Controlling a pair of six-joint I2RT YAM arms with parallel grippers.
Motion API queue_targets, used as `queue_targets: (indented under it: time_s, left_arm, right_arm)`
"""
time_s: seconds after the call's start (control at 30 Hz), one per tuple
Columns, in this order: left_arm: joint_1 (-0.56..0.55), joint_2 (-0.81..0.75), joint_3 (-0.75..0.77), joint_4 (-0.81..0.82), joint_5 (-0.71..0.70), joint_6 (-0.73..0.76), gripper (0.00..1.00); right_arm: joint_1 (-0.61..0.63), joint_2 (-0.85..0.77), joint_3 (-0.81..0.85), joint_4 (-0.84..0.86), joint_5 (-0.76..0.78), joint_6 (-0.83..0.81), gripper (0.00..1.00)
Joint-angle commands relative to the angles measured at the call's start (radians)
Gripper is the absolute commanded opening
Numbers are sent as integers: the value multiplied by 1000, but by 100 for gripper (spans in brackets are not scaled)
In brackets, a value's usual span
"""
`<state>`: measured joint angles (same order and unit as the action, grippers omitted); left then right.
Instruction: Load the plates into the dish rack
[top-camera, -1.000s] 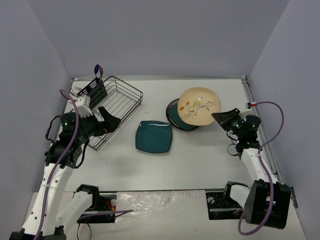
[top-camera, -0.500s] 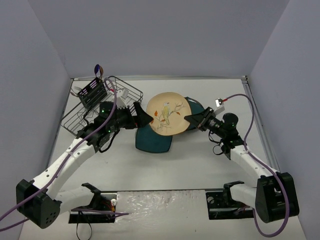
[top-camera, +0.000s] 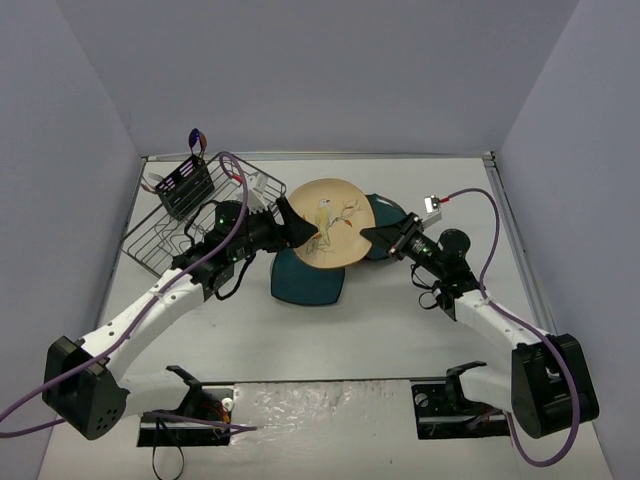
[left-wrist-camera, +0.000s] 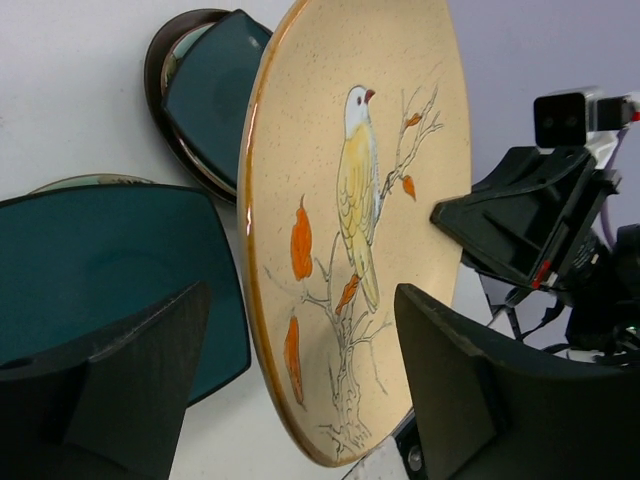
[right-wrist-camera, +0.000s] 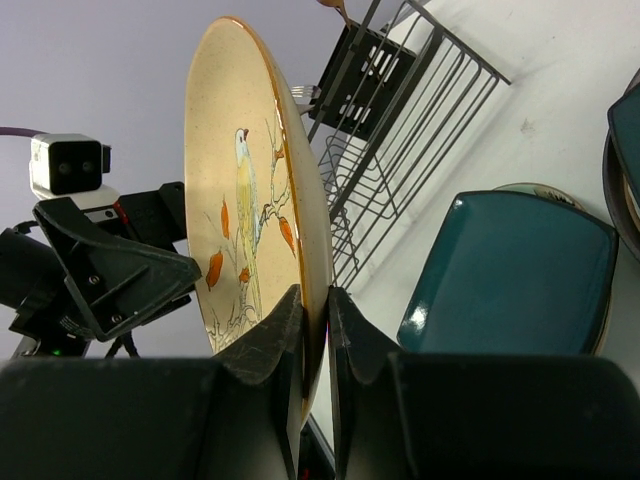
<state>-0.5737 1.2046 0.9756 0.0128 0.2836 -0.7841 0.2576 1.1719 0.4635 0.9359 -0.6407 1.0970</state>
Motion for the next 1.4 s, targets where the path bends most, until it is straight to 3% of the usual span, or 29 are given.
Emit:
queue_targets:
  time_s: [0.0, 0.23, 0.4, 0.47, 0.5, 0.63, 0.77, 1.0, 1.2, 1.37]
  left_arm:
    - [-5, -31, 24, 140, 0, -47, 57]
    - [-6, -43, 9, 168, 10, -61, 14]
    - [-6, -52, 2, 179, 24, -66, 0]
    - [-6, -64, 8, 162, 21, -50, 0]
    - [-6, -75, 20, 141, 10, -35, 0]
    - [-5, -115, 75, 25, -60, 42, 0]
    - [-2, -150, 148, -101, -123, 120, 0]
    - [4, -186, 334, -336, -262, 345, 0]
    - [10, -196, 534, -576, -570, 692, 0]
    - [43, -163, 630, -626, -814, 985, 0]
  right_arm:
    - [13, -20, 30, 286, 3, 67, 0]
    - [20, -10, 19, 317, 7, 79, 0]
    - [26, -3, 14, 323, 1, 75, 1]
    - [26, -6, 14, 287, 6, 51, 11]
    - [26, -10, 14, 262, 9, 25, 20]
    - [26, -44, 15, 124, 31, -92, 72]
    - [25, -72, 29, -14, 50, -211, 99]
    - [24, -124, 85, -283, 106, -390, 100]
    - [23, -190, 79, -347, 97, -449, 100]
    - [25, -215, 65, -354, 57, -462, 100]
